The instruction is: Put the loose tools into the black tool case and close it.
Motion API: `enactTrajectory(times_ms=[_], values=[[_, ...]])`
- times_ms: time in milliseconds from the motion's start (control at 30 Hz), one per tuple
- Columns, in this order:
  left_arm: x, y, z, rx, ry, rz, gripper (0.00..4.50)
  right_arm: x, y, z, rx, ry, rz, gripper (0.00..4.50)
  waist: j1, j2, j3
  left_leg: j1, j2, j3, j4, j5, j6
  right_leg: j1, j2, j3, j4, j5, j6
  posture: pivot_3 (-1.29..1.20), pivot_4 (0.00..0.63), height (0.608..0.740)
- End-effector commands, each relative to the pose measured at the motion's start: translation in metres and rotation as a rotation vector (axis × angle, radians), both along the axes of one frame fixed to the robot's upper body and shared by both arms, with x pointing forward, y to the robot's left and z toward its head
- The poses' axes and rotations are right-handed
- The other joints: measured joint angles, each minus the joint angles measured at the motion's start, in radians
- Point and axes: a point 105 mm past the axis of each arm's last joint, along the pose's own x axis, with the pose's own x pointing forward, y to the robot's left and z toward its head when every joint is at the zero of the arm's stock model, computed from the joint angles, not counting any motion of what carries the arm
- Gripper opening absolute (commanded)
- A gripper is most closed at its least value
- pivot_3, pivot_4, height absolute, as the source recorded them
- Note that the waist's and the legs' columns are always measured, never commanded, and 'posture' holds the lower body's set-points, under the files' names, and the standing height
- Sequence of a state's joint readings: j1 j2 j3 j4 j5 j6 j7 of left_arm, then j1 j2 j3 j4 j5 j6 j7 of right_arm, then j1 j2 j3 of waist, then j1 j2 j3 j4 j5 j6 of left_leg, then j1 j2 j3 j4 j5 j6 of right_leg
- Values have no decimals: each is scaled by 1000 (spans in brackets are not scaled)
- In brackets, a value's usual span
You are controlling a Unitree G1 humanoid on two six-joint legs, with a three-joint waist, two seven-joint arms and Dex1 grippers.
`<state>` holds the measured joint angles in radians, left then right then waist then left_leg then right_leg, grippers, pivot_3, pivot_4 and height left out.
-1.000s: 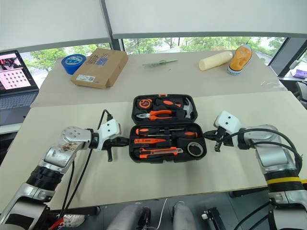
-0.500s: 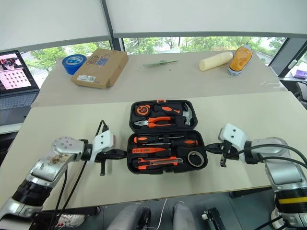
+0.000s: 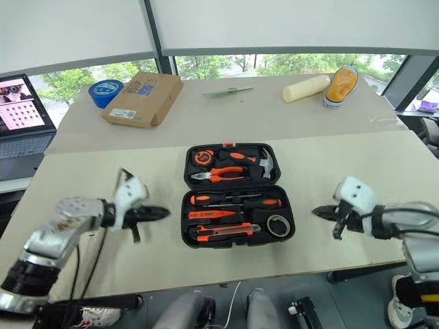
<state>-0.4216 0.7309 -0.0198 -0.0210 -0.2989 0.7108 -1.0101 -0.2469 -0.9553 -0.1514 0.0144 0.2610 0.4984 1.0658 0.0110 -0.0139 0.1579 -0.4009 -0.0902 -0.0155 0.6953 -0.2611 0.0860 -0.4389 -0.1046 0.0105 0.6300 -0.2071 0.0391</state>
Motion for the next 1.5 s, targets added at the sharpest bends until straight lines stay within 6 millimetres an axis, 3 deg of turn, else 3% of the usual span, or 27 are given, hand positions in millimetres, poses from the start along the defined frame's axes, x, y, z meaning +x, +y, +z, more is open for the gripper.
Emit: enactTrajectory(times_ms=[33,167,200,333,433,633,667,700,867,967,1033,1200,1333,1500], values=[[22,-12,26,-155,54,72,2213,27,14,29,209,-7,-97,1511,0,0,0,1,0,0,0,1,-1,1,0,0,0,0,0,0,150,738],[42,-37,39,-240,131,113,3757,63,32,49,359,-5,-195,2986,0,0,0,-2,0,0,0,1,-2,-1,-1,0,0,0,0,0,150,738],[47,-42,41,-255,145,130,3964,71,36,52,386,2,-219,3194,0,0,0,-3,0,0,0,1,-2,-2,-1,0,0,0,0,0,150,738],[75,-59,44,-311,181,245,3964,102,51,51,439,40,-306,3194,0,0,0,-6,-1,0,1,1,-2,-4,-1,0,1,1,1,0,150,738],[87,-62,37,-318,195,314,3964,118,50,40,429,55,-391,3194,-1,0,0,-5,-2,-1,0,1,-2,-3,-2,0,2,1,1,0,150,738],[96,-65,27,-352,222,388,3964,125,47,25,401,83,-433,3194,-6,0,0,-9,-3,-1,0,2,-2,-7,-2,0,2,1,2,0,150,738],[96,-65,27,-353,222,391,3453,125,47,25,398,86,-428,3229,-6,0,0,-9,-4,0,0,2,-2,-7,-2,0,2,1,2,0,150,738],[96,-65,26,-354,223,391,3365,124,50,24,399,93,-416,3229,-6,0,0,-9,-4,-1,0,2,-2,-6,-2,0,3,1,2,0,150,738],[91,-65,19,-319,221,374,1546,121,58,18,374,98,-368,3229,-7,0,0,-7,-4,-1,0,2,-3,-4,-2,0,2,2,2,0,150,738],[89,-67,17,-320,227,366,476,122,60,15,365,98,-365,2501,-6,0,0,-6,-4,-1,0,2,-3,-3,-2,0,2,2,2,0,150,738],[88,-69,18,-322,229,355,0,122,60,15,365,98,-366,1791,-6,0,0,-5,-4,-2,0,2,-3,-2,-3,0,2,2,2,0,150,738],[86,-73,21,-335,231,337,0,122,60,19,380,88,-366,96,-8,0,0,-5,-4,-3,0,2,-3,-2,-2,0,3,2,2,0,150,738],[83,-83,24,-347,227,290,0,126,58,33,429,56,-381,43,-8,0,0,-5,-4,-3,0,2,-3,-2,-2,0,2,2,3,0,150,738],[86,-97,42,-380,143,237,0,130,62,51,448,1,-350,43,-6,0,0,-6,-4,-3,0,2,-3,-2,-2,0,2,2,3,0,150,738]])
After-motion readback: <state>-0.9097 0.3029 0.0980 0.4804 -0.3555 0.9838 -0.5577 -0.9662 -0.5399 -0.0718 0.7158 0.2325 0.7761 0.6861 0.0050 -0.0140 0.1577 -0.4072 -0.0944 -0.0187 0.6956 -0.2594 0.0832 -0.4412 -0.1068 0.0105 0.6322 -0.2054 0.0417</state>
